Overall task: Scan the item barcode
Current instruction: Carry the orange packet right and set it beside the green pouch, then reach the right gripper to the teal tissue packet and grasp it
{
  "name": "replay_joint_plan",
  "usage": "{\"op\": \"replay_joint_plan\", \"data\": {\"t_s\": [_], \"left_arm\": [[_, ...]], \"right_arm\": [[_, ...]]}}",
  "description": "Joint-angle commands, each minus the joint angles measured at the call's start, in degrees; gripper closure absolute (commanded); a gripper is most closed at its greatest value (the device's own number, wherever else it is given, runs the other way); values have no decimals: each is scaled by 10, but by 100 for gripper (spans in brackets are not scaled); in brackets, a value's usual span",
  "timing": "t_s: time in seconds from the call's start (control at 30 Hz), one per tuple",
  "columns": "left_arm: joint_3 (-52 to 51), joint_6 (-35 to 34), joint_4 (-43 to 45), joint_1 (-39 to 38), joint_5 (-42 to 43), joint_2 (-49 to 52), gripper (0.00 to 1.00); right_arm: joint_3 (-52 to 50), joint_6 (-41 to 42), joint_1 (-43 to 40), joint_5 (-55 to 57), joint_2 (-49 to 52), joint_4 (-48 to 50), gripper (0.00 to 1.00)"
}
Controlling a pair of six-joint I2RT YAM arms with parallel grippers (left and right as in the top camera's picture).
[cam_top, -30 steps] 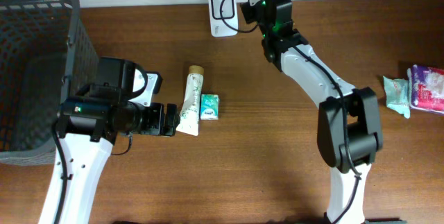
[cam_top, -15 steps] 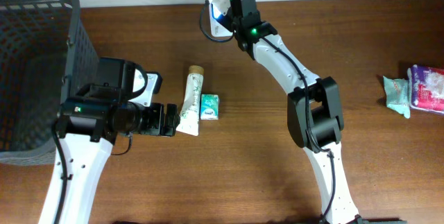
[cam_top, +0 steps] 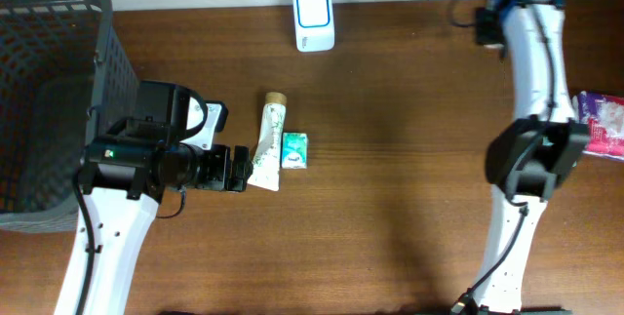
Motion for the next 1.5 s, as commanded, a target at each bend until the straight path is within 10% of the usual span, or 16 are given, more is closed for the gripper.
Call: {"op": "replay_joint_plan", "data": {"t_s": [0.0,0.13,0.17,0.33,0.63,0.83,0.87,1.0,1.07,1.47], "left_arm": [[1,13,1,-2,2,-3,1],[1,13,1,-2,2,-3,1],[1,13,1,-2,2,-3,1],[1,13,1,-2,2,-3,1],[1,13,1,-2,2,-3,1],[1,13,1,-2,2,-3,1],[1,13,1,-2,2,-3,1],[1,13,1,-2,2,-3,1],[1,13,1,-2,2,-3,1],[1,13,1,-2,2,-3,1]], "right_arm": [[-45,58,-72,2,-13,-41,96],[-113,68,-134,-39,-13,-42,92],[-124,68,-137,-47,-13,-37,57],[-121,68,-136,-71,-17,-52,27],[-120,4,-120,-367,-288,-193,24],[-151,-14,63,-367,-341,-249,15],[-175,-14,109,-367,-341,-238,1],[-339,-7,274,-408,-339,-71,1],[-406,125,312,-416,-329,25,1],[-429,222,393,-414,-270,113,1]]}}
